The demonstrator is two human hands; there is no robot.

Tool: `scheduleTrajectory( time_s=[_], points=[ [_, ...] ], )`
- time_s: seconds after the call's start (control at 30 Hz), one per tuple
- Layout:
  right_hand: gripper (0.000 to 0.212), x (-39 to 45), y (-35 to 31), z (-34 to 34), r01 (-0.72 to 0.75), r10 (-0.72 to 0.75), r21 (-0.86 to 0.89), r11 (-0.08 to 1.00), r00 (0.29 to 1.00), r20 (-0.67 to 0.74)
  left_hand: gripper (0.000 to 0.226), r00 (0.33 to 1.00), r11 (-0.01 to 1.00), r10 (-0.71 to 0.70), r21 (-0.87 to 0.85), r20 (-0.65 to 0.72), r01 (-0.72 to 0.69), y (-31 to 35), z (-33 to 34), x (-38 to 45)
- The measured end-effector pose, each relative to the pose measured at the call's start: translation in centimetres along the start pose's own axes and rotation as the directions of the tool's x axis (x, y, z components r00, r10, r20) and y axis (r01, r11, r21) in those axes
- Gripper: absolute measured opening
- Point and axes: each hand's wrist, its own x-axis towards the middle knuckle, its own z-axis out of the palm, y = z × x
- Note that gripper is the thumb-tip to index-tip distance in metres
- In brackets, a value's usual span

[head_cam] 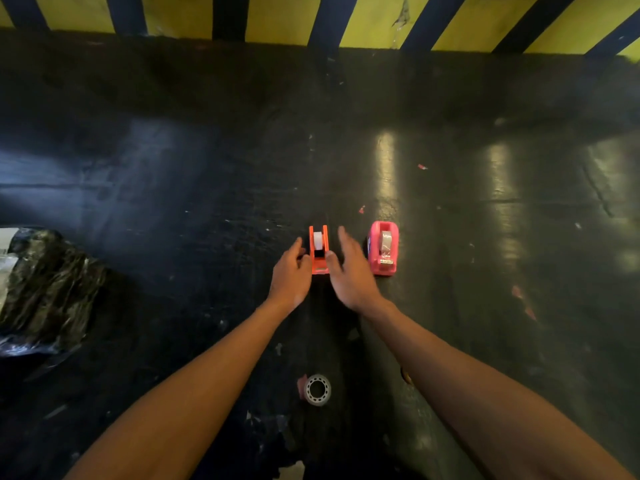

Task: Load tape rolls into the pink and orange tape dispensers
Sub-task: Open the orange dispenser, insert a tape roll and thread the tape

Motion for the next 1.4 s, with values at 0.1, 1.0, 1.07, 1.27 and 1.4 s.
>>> scheduleTrajectory(
  time_s=[0.1, 1.0, 1.07, 1.27, 1.4],
  points=[
    [0.043, -0.5, -1.1, 1.1, -0.149, 0.143, 0.184, 0.972, 0.989, 0.048, 0.045, 0.994, 0.995, -0.058, -0.074, 0.091, 0.065, 1.0, 0.4, -0.3],
    [0.062, -11.5, 1.5, -2.4, -0.177, 0.173, 0.600, 0.780, 0.983, 0.065, 0.020, 0.982, 0.855, -0.182, -0.484, 0.052, 0.184, -2.0, -2.8, -10.2],
    [0.063, -11.9, 1.5, -2.8, -0.239, 0.206, 0.605, 0.759, 0.970, 0.126, 0.021, 0.997, 0.994, -0.069, -0.082, -0.043, 0.065, -3.4, -3.3, -10.4],
    [0.062, -12.9, 1.5, -3.1, -0.292, 0.219, 0.582, 0.759, 0.956, 0.195, 0.040, 0.996, 0.859, 0.071, 0.511, -0.045, -0.038, -5.4, -4.5, -10.5],
    [0.060, -13.3, 1.4, -3.3, -0.292, 0.192, 0.547, 0.785, 0.953, 0.233, 0.043, 0.992, 0.768, 0.120, 0.637, -0.047, -0.063, -4.4, -4.6, -10.9]
  ],
)
